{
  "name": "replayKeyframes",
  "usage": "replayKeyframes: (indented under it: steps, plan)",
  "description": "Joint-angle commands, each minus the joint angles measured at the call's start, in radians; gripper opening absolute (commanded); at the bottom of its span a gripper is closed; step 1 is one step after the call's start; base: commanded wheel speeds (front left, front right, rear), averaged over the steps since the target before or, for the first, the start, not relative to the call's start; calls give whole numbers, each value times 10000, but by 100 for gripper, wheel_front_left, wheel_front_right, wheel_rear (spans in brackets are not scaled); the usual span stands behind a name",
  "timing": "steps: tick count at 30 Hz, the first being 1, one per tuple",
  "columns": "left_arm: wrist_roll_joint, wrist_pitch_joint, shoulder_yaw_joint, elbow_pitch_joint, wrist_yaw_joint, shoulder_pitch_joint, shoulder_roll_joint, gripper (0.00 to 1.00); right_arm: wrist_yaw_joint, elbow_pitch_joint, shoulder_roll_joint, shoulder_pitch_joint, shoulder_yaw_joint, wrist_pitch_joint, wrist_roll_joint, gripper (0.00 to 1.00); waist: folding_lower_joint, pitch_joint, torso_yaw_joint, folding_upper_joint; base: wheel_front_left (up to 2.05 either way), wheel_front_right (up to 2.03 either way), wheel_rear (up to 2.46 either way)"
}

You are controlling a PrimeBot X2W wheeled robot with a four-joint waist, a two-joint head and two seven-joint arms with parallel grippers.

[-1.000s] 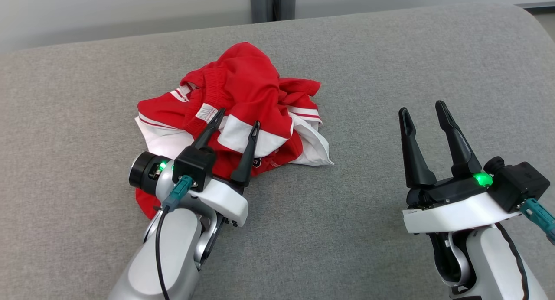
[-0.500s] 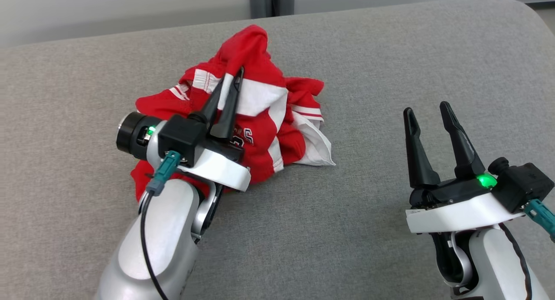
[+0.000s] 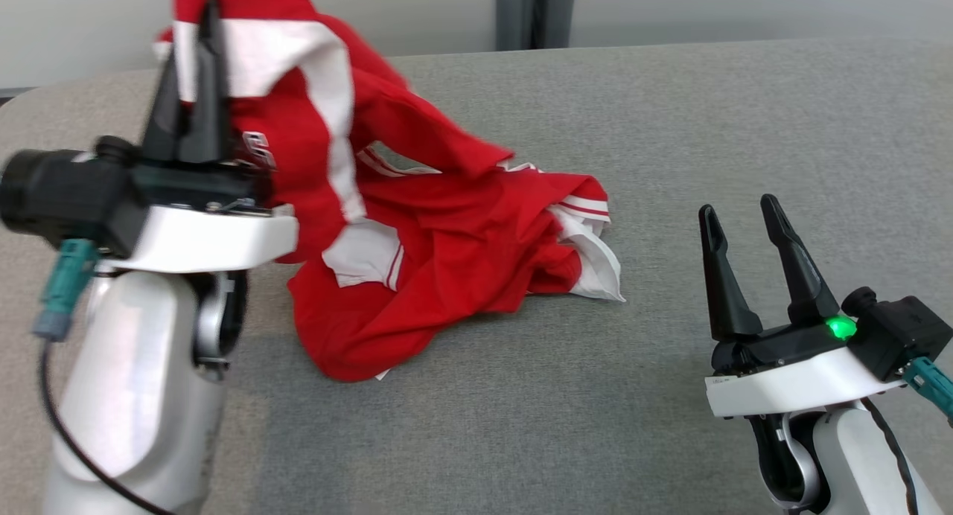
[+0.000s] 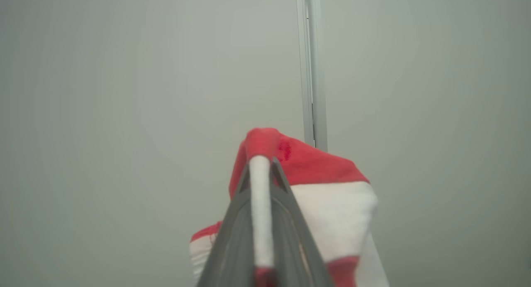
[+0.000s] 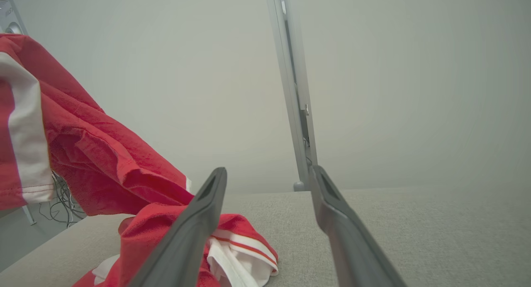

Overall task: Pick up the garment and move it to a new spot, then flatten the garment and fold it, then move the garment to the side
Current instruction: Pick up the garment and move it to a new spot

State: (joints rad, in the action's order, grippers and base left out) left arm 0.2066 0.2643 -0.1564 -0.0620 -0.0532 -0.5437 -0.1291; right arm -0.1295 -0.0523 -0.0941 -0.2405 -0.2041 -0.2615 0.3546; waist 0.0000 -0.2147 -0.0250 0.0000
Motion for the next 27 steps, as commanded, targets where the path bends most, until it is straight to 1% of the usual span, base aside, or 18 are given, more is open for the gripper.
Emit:
replayKeyframes:
  steps: [1, 7, 11, 17, 20, 23, 25, 27]
  plan:
    - [-11, 5, 159, 146, -60, 53, -134, 0, -24, -35, -60, 54, -21, -49, 2, 100, 0, -13, 159, 0, 0, 0, 0]
    - [133, 5, 1226, 699, -242, 337, -668, 0, -24, -3, -149, 99, 42, -49, -97, 100, 0, -53, 534, 0, 0, 0, 0]
    - [3, 5, 1799, 836, -362, 411, -997, 0, -24, 58, -292, 76, 77, -49, -131, 100, 0, -185, 821, 0, 0, 0, 0]
    - [-191, 5, 2720, 982, -519, 290, -1198, 0, -24, 101, -476, 11, 60, -49, -186, 100, 0, -439, 1231, 0, 0, 0, 0]
    - [-502, 5, 2806, 760, -516, 246, -1247, 0, -24, 87, -588, -77, -54, -49, -246, 100, 0, -565, 1407, 0, 0, 0, 0]
    - [-891, 5, 3013, 234, -713, 111, -1208, 0, -24, 93, -652, -233, -161, -49, -294, 100, 0, -729, 1528, 0, 0, 0, 0]
    - [-1004, 5, 3072, 73, -748, 63, -1205, 0, -24, 93, -664, -271, -170, -49, -300, 100, 0, -773, 1543, 0, 0, 0, 0]
    - [-1244, 5, 3217, -101, -944, -56, -1172, 0, -24, 119, -720, -368, -202, -50, -292, 100, 0, -856, 1556, 0, 0, 0, 0]
